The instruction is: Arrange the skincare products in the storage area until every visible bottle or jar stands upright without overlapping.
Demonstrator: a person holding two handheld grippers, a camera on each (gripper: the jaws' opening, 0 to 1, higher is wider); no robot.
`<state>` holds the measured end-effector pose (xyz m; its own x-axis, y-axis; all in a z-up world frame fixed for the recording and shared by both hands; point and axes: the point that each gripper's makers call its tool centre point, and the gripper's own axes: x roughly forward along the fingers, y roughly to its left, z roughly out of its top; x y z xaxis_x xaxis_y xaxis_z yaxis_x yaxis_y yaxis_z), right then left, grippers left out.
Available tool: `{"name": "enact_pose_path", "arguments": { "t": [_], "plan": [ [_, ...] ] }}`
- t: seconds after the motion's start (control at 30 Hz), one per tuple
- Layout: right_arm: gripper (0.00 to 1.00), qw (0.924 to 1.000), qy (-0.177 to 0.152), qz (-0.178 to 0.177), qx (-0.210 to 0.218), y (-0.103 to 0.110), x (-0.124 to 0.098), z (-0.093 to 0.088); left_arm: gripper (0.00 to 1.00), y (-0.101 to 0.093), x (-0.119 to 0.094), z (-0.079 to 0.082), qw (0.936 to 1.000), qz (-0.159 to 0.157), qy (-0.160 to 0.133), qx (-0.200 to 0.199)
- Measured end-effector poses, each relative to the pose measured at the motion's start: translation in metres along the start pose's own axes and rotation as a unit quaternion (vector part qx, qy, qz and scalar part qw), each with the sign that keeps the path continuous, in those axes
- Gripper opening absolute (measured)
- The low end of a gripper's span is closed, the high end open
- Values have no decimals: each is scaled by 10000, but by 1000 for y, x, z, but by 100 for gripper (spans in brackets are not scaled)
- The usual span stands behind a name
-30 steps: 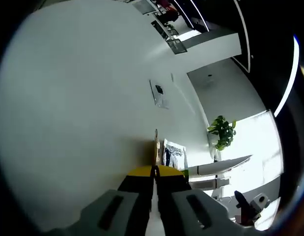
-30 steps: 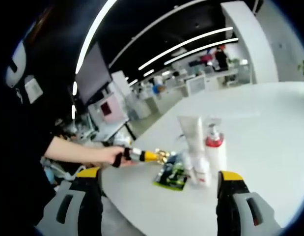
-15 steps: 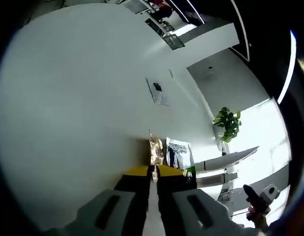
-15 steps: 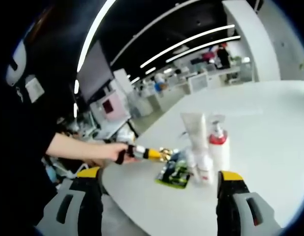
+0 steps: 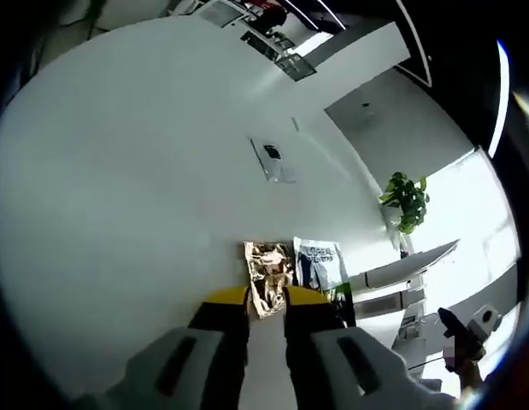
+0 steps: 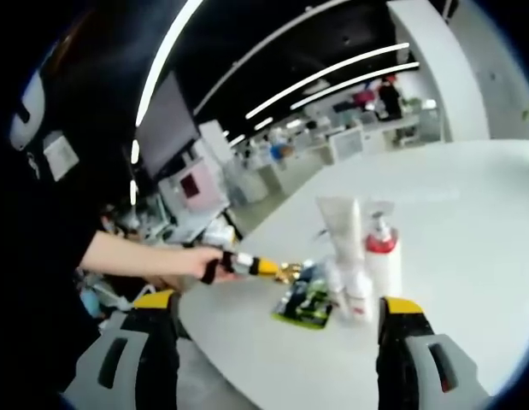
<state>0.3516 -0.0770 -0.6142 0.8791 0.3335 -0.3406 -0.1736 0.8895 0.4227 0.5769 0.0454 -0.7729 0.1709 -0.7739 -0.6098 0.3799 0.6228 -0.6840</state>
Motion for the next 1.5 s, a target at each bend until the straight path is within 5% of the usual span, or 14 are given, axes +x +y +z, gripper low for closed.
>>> {"name": "enact_pose_path", "arguments": {
  "t": [0.4,0.8,1.5],
  "plan": [
    [99,10000,-22,-6,44,1,-5,-3,18,1,-3,2,9997,117,38,192],
    [99,10000,3,-31,-32,3,-8,-5,37,-5,-11,-4,9984,221,127,511],
    [99,9996,-95,-71,-266,0,-26,4,76,-58,-83,-20,9889,-183,-241,1454]
  ]
}}
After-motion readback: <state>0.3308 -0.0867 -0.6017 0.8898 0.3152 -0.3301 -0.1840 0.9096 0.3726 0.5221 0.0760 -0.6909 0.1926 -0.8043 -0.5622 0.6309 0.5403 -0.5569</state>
